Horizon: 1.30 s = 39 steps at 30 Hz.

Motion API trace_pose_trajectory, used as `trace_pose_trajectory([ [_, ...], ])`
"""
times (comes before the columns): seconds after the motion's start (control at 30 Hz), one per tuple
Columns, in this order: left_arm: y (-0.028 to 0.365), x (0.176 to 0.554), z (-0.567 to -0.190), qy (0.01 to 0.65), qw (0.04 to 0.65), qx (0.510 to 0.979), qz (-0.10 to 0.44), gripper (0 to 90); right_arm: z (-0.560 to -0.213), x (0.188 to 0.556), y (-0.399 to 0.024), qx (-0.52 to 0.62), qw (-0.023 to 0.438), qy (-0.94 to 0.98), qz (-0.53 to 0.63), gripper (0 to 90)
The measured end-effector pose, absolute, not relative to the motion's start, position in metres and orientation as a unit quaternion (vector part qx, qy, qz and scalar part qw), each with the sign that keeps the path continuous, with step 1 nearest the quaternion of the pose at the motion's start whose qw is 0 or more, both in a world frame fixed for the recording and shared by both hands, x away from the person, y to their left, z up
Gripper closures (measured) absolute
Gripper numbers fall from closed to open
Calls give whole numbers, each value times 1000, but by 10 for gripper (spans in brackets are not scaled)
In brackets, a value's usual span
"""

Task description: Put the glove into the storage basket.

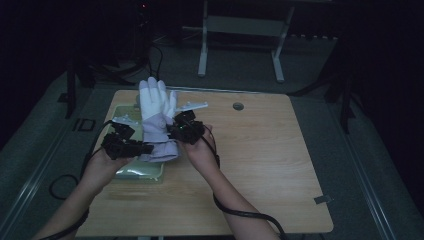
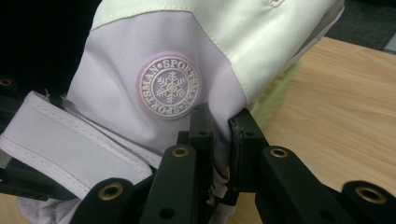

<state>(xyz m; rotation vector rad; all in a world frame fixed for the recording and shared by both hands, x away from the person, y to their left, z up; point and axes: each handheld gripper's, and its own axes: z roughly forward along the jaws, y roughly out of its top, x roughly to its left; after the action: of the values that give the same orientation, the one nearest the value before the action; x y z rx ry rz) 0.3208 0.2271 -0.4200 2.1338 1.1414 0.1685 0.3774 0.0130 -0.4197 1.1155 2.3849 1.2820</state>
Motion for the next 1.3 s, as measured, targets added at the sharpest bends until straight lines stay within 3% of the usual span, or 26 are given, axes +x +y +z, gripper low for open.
trace_pose_trajectory([
  [0.43, 285, 324, -433, 454, 309, 835, 44, 735, -444, 376, 76, 379, 80, 815, 432, 812],
  [1.07, 284, 352, -505, 476, 267, 837, -33, 733, -504, 394, 96, 399, 65, 861, 307, 806],
  [1.3, 285, 362, -522, 493, 229, 837, -64, 728, -514, 396, 105, 390, 62, 880, 265, 762],
])
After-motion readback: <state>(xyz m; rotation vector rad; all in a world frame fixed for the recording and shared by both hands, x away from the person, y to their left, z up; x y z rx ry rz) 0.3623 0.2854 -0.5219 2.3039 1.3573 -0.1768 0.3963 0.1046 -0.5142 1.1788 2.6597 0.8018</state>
